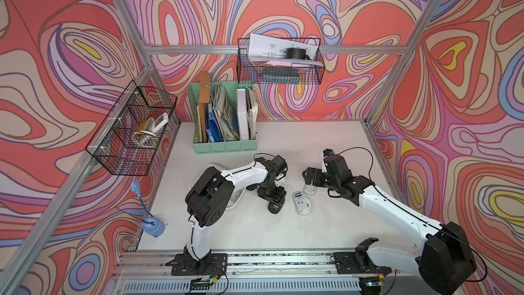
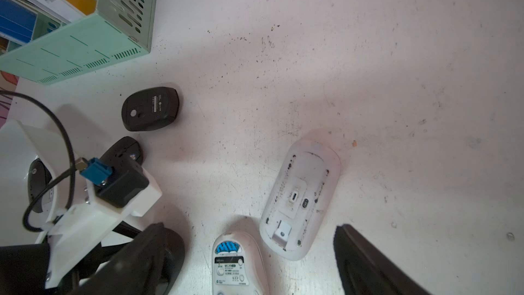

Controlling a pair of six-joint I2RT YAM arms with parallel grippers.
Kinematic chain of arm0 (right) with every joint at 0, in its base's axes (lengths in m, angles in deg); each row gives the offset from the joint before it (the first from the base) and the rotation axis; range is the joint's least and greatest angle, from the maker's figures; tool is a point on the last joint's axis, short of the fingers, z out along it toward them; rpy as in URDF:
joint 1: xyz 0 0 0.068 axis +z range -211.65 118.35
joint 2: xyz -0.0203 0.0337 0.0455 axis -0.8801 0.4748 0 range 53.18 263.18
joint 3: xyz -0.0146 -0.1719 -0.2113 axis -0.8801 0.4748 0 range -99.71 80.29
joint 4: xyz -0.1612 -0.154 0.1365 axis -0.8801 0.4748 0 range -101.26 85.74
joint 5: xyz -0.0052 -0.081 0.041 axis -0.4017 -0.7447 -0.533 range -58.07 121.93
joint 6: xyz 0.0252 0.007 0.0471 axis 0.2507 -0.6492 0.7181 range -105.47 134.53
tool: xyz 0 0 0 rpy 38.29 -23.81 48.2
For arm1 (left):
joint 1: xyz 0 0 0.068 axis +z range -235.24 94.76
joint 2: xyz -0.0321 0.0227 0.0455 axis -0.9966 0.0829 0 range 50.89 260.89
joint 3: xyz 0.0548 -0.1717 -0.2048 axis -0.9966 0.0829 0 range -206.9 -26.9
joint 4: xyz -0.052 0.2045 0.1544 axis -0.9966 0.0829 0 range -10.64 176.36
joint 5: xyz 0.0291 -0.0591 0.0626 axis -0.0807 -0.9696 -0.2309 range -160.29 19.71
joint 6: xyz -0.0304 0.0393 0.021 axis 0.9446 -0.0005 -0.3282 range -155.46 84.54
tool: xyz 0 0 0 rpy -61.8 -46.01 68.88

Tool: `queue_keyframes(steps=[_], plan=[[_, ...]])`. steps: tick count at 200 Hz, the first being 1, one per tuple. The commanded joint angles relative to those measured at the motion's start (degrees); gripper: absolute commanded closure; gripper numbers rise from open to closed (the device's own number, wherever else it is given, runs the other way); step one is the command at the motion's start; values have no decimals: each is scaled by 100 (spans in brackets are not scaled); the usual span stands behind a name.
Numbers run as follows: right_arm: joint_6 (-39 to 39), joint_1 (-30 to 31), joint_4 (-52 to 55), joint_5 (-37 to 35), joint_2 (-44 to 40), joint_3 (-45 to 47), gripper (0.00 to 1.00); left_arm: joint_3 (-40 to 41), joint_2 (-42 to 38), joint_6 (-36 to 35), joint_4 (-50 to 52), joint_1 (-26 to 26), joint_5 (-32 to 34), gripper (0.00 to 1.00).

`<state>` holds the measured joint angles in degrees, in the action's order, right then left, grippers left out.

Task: Put the mouse in the storage box
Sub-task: Pick up the mouse from the center of the board, then place the mouse in the storage box.

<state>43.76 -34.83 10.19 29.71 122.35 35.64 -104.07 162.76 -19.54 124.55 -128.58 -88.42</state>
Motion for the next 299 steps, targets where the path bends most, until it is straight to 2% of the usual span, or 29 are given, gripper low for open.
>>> queue_keyframes(steps=[1,56,115,205,257,299], plan=[[-41,42,0,-115,43,-36,5,16,175,-91,298,-70,30,38],[-58,44,-19,-155,34,-18,5,153,-6,66,194,-70,307,68],[-78,42,-19,-218,-8,-18,5,193,-341,274,147,-64,856,85],[-93,42,-58,-243,-17,-18,5,156,-1504,612,396,220,1895,89],[-83,42,-132,-231,9,-18,5,539,-2254,1080,747,1168,2707,91],[-102,43,-158,-217,35,-18,5,665,-2586,1406,1133,1665,3380,91]])
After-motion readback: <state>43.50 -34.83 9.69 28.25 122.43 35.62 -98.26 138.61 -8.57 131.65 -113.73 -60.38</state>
